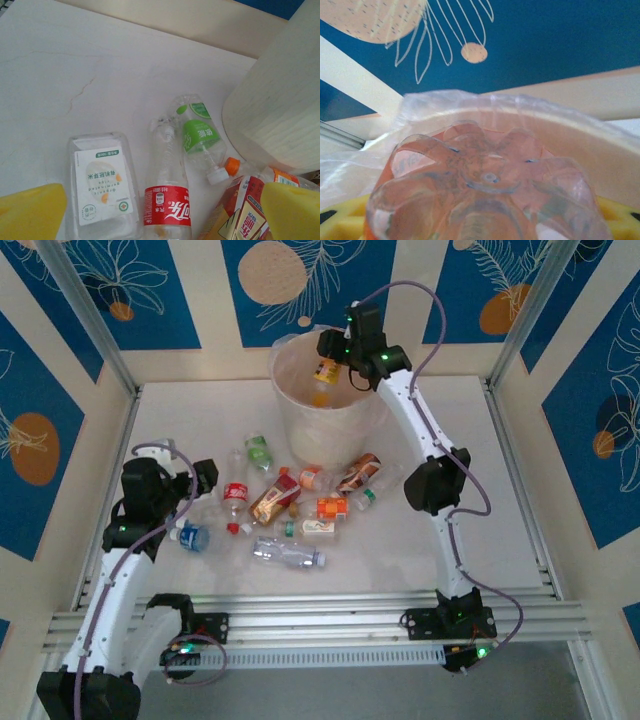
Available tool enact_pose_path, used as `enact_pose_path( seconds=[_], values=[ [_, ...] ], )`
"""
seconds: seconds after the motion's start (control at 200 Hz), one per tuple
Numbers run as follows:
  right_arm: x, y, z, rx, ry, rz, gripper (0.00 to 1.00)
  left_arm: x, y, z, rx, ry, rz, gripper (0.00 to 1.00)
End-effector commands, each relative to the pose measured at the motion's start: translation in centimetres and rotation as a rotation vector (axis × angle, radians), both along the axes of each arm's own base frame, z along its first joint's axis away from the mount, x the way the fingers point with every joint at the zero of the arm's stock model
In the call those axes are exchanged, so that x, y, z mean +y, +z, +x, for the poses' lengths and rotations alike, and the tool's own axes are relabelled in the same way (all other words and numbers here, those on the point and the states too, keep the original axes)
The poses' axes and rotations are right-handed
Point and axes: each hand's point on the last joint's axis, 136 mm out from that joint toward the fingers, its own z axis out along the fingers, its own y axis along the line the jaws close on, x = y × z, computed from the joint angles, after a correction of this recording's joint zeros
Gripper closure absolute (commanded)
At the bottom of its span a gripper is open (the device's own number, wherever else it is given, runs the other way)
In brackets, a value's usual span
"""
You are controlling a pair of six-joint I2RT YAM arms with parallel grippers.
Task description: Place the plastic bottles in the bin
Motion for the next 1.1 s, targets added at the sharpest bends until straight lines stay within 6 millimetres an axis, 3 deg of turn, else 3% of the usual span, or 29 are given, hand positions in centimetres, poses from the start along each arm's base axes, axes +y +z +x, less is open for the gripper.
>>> enact_pose_path(
  seconds=[0.0,0.275,0.455,0.65,0.885,1.095],
  values=[
    [1.1,-0.9,0.6,0.024,0.002,0.064,0.43,0.2,1.0,-0.1,-0.003,0.024,0.000,0.00],
    [1.2,-3.2,1.2,0.054,-0.012,0.046,0.41,0.9,1.5,0.6,0.057,0.055,0.030,0.00],
    [1.1,-4.6,1.6,0.068,-0.025,0.022,0.29,1.6,0.5,0.8,0.124,0.118,0.012,0.00],
    [0.8,-5.3,1.7,0.070,-0.030,-0.019,0.22,2.3,1.0,0.6,0.099,0.161,0.014,0.01],
    [0.4,-3.5,1.6,0.032,-0.028,-0.039,0.14,2.2,1.5,0.4,0.066,0.180,-0.034,0.00],
    [-0.4,0.4,1.0,-0.052,-0.021,-0.065,0.10,2.4,1.1,-0.4,0.083,0.218,-0.076,0.01]
  ],
)
